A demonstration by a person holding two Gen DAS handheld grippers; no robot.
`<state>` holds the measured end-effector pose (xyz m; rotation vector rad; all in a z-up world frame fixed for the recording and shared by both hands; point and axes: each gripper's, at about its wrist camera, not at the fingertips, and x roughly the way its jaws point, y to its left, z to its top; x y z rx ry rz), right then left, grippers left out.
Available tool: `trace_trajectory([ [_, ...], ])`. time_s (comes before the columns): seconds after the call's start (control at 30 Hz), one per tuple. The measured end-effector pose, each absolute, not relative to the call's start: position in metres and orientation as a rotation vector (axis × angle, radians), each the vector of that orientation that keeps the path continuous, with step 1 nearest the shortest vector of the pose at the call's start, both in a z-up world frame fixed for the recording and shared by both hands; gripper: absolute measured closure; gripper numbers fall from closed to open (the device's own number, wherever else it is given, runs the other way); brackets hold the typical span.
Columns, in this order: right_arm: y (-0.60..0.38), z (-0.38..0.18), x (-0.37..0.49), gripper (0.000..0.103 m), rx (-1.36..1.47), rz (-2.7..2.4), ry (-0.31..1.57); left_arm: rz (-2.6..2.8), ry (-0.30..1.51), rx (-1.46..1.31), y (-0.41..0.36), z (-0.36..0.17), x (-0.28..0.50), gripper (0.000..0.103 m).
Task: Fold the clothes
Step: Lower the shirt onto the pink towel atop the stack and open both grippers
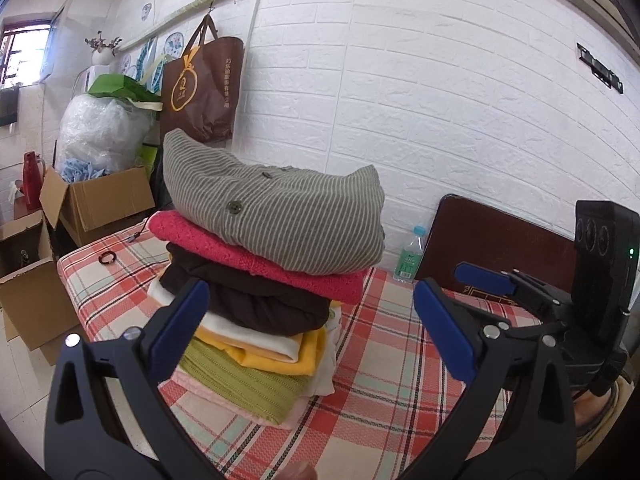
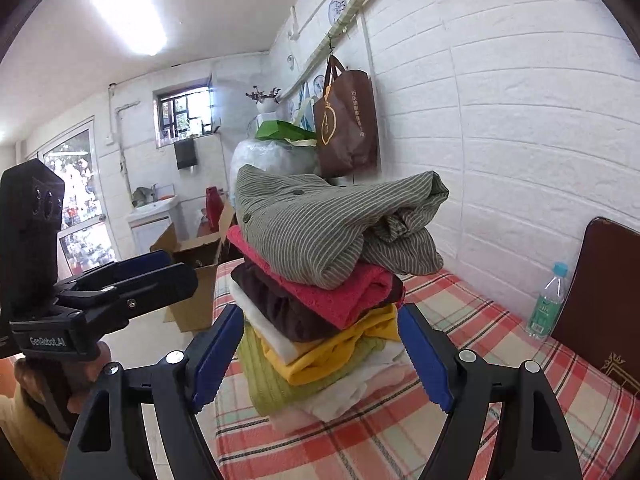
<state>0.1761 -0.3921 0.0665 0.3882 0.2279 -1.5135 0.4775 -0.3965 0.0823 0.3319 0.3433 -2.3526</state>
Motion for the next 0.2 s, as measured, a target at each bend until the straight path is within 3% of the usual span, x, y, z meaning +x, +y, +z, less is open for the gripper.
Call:
trace_trajectory([
  [0.2, -0.3923, 0.0654, 0.173, 0.022, 0.403, -1.53, 0.224, -2.329, 0.292, 0.363, -0.3878, 0.0828, 0.4717, 0.0],
])
